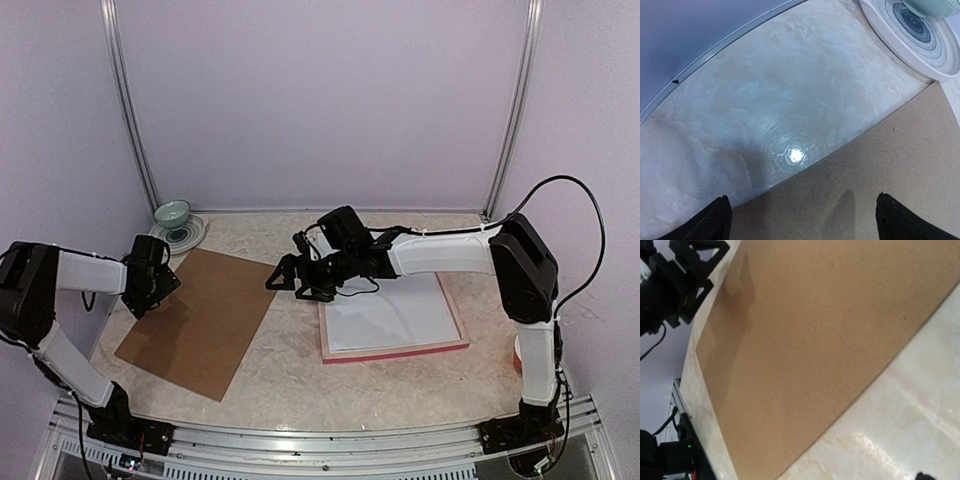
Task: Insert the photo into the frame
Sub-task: Turn over the backboard.
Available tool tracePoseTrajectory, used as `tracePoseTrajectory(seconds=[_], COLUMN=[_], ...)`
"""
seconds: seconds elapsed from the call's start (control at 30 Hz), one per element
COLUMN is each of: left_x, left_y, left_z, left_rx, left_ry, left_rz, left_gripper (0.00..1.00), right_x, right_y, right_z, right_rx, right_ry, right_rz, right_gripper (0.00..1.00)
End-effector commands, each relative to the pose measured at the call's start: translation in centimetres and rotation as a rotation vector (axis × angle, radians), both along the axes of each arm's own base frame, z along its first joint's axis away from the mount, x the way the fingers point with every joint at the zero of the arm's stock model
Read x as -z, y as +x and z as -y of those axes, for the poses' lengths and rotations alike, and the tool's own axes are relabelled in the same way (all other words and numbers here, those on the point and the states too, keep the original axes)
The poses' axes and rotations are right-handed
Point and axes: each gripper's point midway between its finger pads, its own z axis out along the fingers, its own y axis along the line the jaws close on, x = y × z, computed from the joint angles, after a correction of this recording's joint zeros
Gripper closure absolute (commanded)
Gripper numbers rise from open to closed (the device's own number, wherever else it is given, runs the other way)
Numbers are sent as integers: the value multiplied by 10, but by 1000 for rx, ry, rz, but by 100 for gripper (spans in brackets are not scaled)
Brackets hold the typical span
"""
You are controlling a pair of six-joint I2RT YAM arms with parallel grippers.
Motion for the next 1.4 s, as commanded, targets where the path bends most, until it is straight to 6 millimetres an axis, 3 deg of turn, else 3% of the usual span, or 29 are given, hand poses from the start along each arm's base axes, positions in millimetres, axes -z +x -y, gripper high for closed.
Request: tracePoseTrajectory(seconds=[0.0,0.23,0.47,0.77,1.0,1.23,1.37], left_x=[7,30,34,38,38,35,32], left_y=[13,17,18,2,-3,-1,-1], left_z=[1,10,28,50,69,71,74], left_rx=[6,48,121,205,255,259,263], left_ry=[-10,-40,-122,-198,-230,-239,-246], left_rz=[-32,-92,-81,-77,-83,-72,-65], left_gripper=[1,1,1,1,1,1,1], right_x=[0,1,-1,1,20,51,65], right_y=[-6,-9,-7,-2,-3,-15,-17], right_z=[-8,-8,-13,-18,-17,4,2], right_rx=[-30,-40,-53,-56,-38,61,90], right_ry=[1,-5,-6,-27,-64,-132,-158], right_rz=[9,13,24,20,-47,-185,-234], right_gripper=[1,1,1,1,1,1,1])
